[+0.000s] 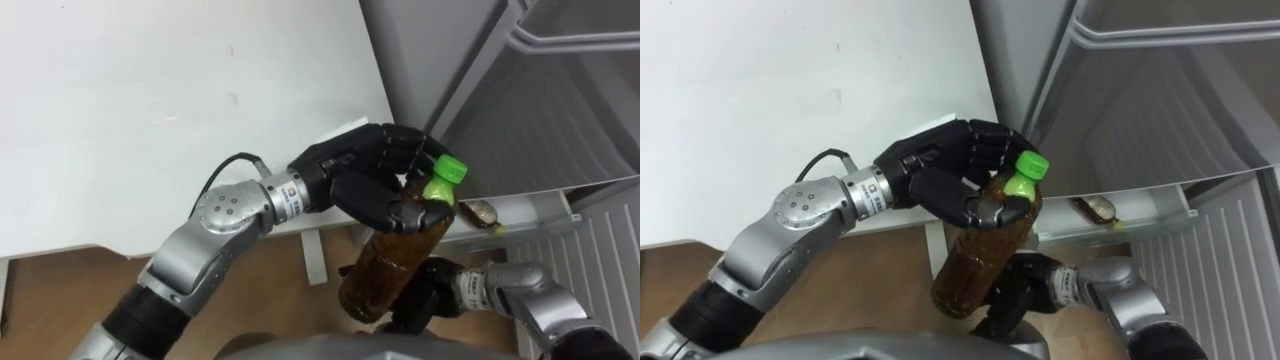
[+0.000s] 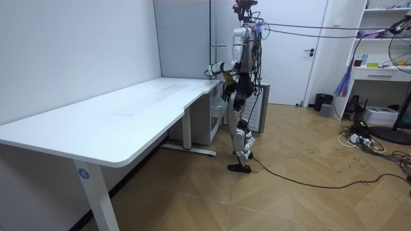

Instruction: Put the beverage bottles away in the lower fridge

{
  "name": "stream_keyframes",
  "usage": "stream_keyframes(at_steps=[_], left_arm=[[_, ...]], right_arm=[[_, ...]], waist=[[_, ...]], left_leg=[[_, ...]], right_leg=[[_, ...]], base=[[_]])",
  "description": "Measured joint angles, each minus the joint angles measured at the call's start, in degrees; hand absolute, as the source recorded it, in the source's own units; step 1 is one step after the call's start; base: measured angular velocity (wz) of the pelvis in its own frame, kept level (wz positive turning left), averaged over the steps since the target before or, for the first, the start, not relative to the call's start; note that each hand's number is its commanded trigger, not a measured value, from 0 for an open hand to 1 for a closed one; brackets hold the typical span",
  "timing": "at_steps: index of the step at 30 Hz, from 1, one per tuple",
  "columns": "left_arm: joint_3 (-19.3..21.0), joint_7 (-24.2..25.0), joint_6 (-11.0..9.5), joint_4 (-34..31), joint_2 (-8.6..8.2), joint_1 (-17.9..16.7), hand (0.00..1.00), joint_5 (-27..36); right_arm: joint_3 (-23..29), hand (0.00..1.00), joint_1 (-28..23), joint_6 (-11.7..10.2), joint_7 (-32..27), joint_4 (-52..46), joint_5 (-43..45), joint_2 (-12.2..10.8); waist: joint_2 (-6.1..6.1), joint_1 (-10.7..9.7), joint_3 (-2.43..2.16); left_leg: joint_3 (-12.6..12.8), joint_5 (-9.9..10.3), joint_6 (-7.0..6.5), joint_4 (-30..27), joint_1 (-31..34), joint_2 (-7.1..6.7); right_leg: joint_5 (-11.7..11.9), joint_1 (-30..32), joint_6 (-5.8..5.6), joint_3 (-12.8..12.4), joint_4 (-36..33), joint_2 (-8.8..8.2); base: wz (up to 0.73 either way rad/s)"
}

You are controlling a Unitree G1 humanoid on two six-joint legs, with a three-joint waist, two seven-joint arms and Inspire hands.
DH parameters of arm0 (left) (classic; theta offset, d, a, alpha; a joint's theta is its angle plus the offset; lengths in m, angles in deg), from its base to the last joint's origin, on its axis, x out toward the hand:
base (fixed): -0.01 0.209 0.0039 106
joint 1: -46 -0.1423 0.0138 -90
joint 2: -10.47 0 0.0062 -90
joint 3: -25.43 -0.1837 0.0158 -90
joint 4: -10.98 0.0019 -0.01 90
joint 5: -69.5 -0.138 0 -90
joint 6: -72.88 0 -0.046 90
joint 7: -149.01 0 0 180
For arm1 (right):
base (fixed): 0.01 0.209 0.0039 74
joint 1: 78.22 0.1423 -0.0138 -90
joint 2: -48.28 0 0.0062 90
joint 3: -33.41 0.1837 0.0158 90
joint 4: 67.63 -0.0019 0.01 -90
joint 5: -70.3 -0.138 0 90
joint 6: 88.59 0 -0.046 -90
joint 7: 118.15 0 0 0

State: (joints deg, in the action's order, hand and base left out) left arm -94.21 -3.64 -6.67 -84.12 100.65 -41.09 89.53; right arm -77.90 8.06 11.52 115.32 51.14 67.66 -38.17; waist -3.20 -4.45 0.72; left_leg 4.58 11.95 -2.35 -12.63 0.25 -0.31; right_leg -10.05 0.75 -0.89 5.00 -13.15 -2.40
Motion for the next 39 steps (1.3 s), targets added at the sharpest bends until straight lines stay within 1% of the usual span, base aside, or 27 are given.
stream_keyframes(at_steps=[5,8,9,10,14,16,19,21,22,26,29,32,33,34,39], left_arm=[[0.0,0.34,-0.12,0.59,0.03,0.01,1.0,-0.6],[0.0,0.34,-0.73,0.59,0.05,0.02,1.0,-0.84],[0.01,0.35,-1.22,0.59,0.06,0.03,1.0,-1.27],[0.02,0.39,-1.76,0.58,0.06,0.12,1.0,-2.08],[0.0,0.39,-1.97,0.64,0.12,0.18,1.0,-2.24],[-0.45,0.17,-2.15,0.96,0.14,0.17,1.0,-2.23],[-1.63,-1.05,-2.54,1.88,0.17,0.19,1.0,-2.15],[-2.06,-1.8,-2.89,3.09,0.17,0.21,1.0,-2.13],[-2.3,-1.93,-3.07,3.73,0.16,0.21,1.0,-2.13],[-2.26,-1.91,-3.36,4.68,0.16,0.2,1.0,-2.13],[-2.01,-1.89,-3.84,4.68,0.16,0.22,1.0,-2.12],[-1.46,-1.89,-3.88,4.67,0.15,0.38,1.0,-2.01],[-1.18,-1.9,-3.88,4.65,0.09,0.4,1.0,-2.01],[-0.84,-1.91,-3.88,4.64,0.05,0.44,1.0,-2.01],[-0.31,-2.26,-3.89,4.52,0.06,0.55,1.0,-2.07]], right_arm=[[0.02,0.0,-0.09,-0.01,1.92,-3.2,-0.81,0.02],[0.0,0.0,-0.11,0.0,2.47,-4.31,-3.19,0.07],[0.01,0.0,-0.11,-0.01,2.5,-4.71,-4.55,0.14],[-0.01,0.0,-0.15,-0.01,2.51,-4.91,-5.39,0.23],[-0.04,0.0,-0.41,-0.01,2.54,-4.87,-7.68,0.4],[-0.12,0.0,-0.76,-0.01,2.48,-4.8,-10.28,0.46],[-1.35,0.0,-1.41,0.05,1.16,-4.67,-13.34,1.02],[-2.31,0.0,-1.48,0.35,0.44,-4.67,-13.85,1.48],[-2.3,0.0,-1.56,0.64,0.28,-4.71,-13.85,1.47],[-2.26,0.0,-1.56,0.67,0.31,-4.88,-14.06,1.27],[-2.25,0.0,-1.56,0.68,0.3,-4.89,-16.07,0.72],[-2.24,0.0,-1.56,0.69,-0.23,-4.9,-18.71,0.47],[-2.25,0.27,-1.56,0.73,-0.38,-4.9,-19.85,0.48],[-2.26,1.0,-1.56,0.73,-0.43,-4.9,-20.62,0.38],[-2.61,1.0,-1.57,0.73,-0.99,-4.93,-24.52,0.1]], waist=[[0.0,-0.03,0.02],[0.01,0.06,0.06],[-0.01,0.02,0.07],[-0.01,0.02,0.07],[0.0,-0.02,0.06],[0.01,-0.06,0.06],[0.0,-0.18,0.06],[0.06,-0.32,0.12],[0.18,-0.35,0.19],[0.18,-0.53,0.21],[0.23,-0.38,0.18],[0.26,-0.27,0.16],[0.24,-0.27,0.15],[0.21,-0.16,0.14],[0.12,-0.09,0.08]], left_leg=[[0.0,0.02,0.03,0.03,0.01,0.01],[-0.04,0.03,0.03,0.04,0.17,0.02],[-0.06,0.03,0.04,0.04,0.21,0.02],[-0.07,0.04,0.05,0.04,0.22,0.03],[-0.17,0.07,0.08,-0.02,0.21,0.04],[-0.19,0.07,0.09,-0.02,0.03,0.06],[-0.07,0.09,0.1,-0.01,-0.22,0.08],[-0.05,0.21,0.09,0.05,-0.74,0.12],[-0.01,0.38,0.13,0.0,-0.91,0.16],[0.0,0.39,0.15,-0.06,-0.78,0.22],[0.16,0.42,0.2,0.0,-0.79,0.31],[0.2,0.46,0.28,0.12,-0.8,0.5],[0.22,0.45,0.28,0.22,-0.84,0.5],[0.21,0.45,0.28,0.24,-0.85,0.5],[0.2,0.45,0.28,0.27,-0.98,0.47]], right_leg=[[0.0,0.01,0.0,-0.15,0.04,0.07],[0.0,0.13,0.0,-0.14,0.05,0.1],[0.0,0.21,0.0,-0.15,0.05,0.11],[0.0,0.23,0.0,-0.13,0.06,0.11],[0.01,0.08,0.01,-0.13,0.23,0.15],[0.01,-0.15,0.01,-0.06,0.3,0.15],[0.01,-0.35,0.01,-0.07,0.34,0.14],[0.01,-0.86,0.01,-0.07,0.35,0.17],[0.01,-1.03,0.01,-0.07,0.34,0.2],[0.01,-0.88,0.01,0.09,0.27,0.2],[0.01,-0.6,0.01,-0.04,0.18,0.32],[0.0,-0.02,0.01,-0.12,-0.67,0.52],[0.0,0.03,0.01,-0.14,-0.68,0.53],[0.0,0.03,0.01,-0.15,-0.68,0.53],[0.0,-0.06,0.01,-0.06,-0.68,0.5]], base=[[0.0],[0.0],[0.0],[0.0],[0.0],[0.0],[0.0],[-0.02],[-0.04],[-0.01],[-0.03],[-0.07],[-0.05],[-0.05],[0.0]])
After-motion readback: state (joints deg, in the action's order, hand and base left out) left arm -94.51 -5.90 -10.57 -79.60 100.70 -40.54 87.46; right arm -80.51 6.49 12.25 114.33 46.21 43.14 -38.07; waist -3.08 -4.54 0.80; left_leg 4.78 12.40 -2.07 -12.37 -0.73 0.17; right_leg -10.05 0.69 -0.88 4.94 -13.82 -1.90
